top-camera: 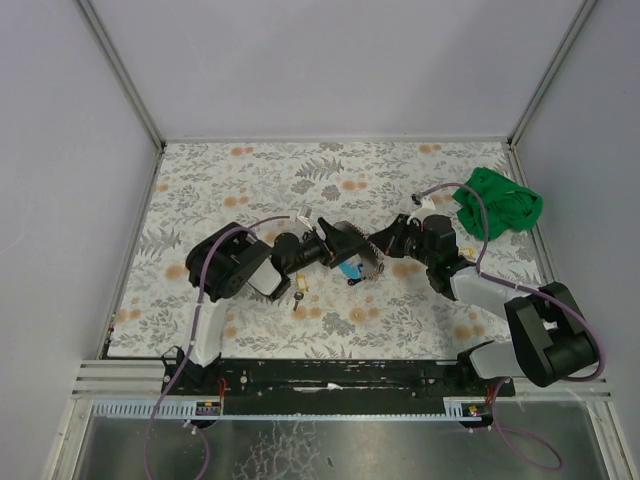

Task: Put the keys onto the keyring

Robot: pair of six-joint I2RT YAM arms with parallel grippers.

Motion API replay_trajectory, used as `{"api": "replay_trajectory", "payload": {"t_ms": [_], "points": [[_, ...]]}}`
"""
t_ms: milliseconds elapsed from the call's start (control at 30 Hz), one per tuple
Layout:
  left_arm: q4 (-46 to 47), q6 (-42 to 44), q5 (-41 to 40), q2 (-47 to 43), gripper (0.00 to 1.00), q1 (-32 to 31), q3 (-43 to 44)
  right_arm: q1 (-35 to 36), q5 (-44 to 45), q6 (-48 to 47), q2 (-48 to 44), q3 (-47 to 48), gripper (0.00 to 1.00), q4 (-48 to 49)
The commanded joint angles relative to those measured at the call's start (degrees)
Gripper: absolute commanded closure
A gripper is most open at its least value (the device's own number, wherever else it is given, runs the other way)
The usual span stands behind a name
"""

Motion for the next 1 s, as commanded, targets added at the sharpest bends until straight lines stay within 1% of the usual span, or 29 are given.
{"api": "replay_trajectory", "payload": {"t_ms": [0, 100, 267, 333, 433, 533, 600, 767, 800, 867, 967], "points": [[7.5, -2.0, -1.4, 3.5, 0.24, -0.8, 2.3, 1.1, 0.0, 0.5, -2.8, 0.1, 1.0, 3.5], [10.7, -2.6, -1.5, 4.4, 0.33, -0.7, 2.3, 1.5, 0.2, 0.4, -3.6, -0.2, 1.0, 3.1], [11.8, 0.2, -0.8, 2.5, 0.54, -0.7, 1.5, 1.5, 0.4, -1.1, -5.5, -0.6, 1.0, 0.5], [11.9, 1.8, -0.5, 1.5, 0.62, -0.7, 1.0, 1.5, 0.9, -2.0, -6.9, -0.9, 0.99, -1.0], [12.3, 3.4, 0.3, 0.6, 0.69, -0.7, 0.5, 1.5, 1.0, -3.2, -9.0, -1.1, 0.93, -3.7], [12.6, 4.8, 1.4, 0.3, 0.74, -0.7, 0.6, 1.5, 1.3, -4.2, -11.0, -1.3, 0.9, -5.5], [12.6, 5.8, 2.6, 0.1, 0.77, -0.7, 0.9, 1.5, 1.0, -4.6, -12.1, -1.2, 0.85, -6.4], [12.6, 8.3, 5.7, -1.6, 0.86, 0.0, 0.3, 1.5, 0.8, -8.2, -16.3, -0.6, 0.69, -11.5], [12.6, 8.6, 6.4, -2.0, 0.89, 0.3, 0.1, 1.5, 0.9, -9.3, -17.6, -0.3, 0.65, -12.8], [12.6, 9.2, 8.3, -2.6, 0.99, 1.2, -0.1, 1.5, 1.0, -11.7, -19.3, 0.1, 0.58, -15.6], [12.4, 9.8, 11.7, -4.0, 1.0, 2.7, -0.6, 1.5, 0.9, -16.3, -21.7, 0.6, 0.52, -19.2]]}}
